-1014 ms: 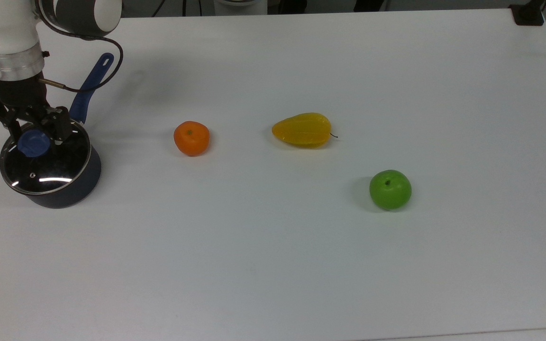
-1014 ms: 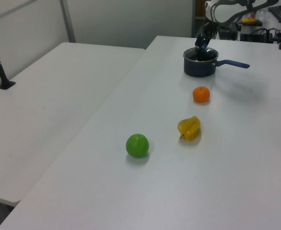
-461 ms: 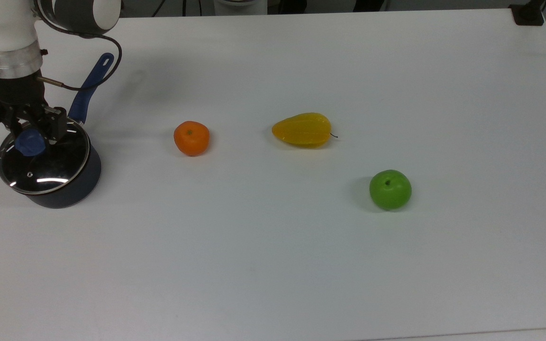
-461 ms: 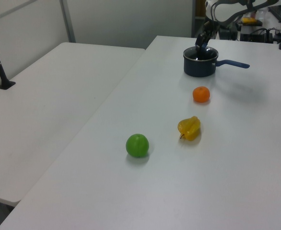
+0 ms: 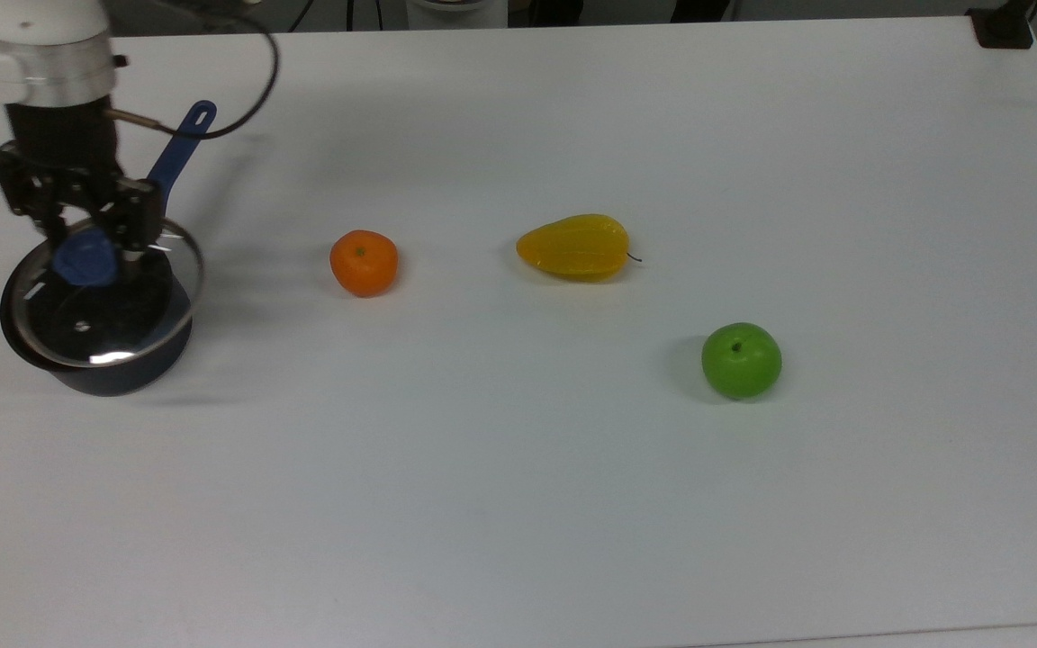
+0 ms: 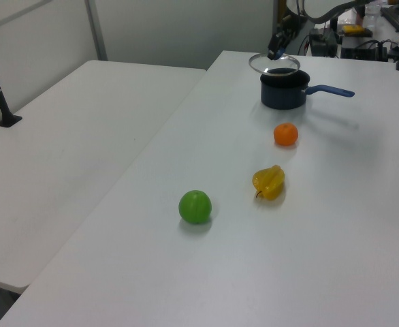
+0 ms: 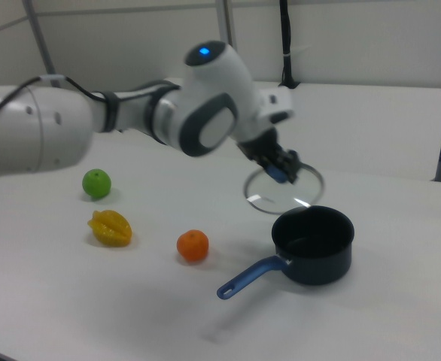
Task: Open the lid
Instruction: 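Lift the glass lid off the saucepan and carry it beside the orange, then lower the glass lid onto the table and open the gripper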
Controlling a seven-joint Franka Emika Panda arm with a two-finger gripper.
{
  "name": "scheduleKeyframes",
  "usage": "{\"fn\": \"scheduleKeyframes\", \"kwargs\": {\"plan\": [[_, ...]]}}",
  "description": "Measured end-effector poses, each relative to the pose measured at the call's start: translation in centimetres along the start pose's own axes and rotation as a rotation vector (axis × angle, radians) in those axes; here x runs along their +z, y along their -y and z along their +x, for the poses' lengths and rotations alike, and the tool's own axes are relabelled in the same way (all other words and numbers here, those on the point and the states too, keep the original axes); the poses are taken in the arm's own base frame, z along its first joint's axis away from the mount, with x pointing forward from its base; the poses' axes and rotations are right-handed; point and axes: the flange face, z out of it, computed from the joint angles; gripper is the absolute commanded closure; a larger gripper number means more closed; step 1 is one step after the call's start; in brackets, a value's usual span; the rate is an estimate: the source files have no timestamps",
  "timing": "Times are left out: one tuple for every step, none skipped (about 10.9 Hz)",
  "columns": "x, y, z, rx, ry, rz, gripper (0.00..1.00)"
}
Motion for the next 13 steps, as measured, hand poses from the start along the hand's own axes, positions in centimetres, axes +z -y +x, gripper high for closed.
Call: {"fn": "scheduleKeyframes", "kwargs": {"plan": [[-1.0,3.2,-0.1,-0.006,0.003,0.021,0.48],[-1.6,6.3,-0.3,-0.005,0.012,0.040,0.47],[-1.7,9.5,-0.9,-0.009,0.027,0.052,0.47],[-1.3,12.6,-1.8,-0.020,0.045,0.051,0.47],[-0.5,15.9,-3.1,-0.034,0.068,0.043,0.47],[0.3,19.3,-4.7,-0.050,0.091,0.037,0.47],[0.8,22.3,-6.2,-0.068,0.111,0.039,0.47],[1.4,24.9,-7.4,-0.088,0.127,0.047,0.47],[2.0,26.8,-8.3,-0.107,0.142,0.054,0.47],[2.9,28.1,-9.0,-0.123,0.157,0.056,0.47],[3.9,28.9,-9.5,-0.134,0.170,0.057,0.47],[4.7,29.6,-10.0,-0.145,0.181,0.057,0.47],[5.2,30.3,-10.2,-0.154,0.185,0.059,0.47]]}}
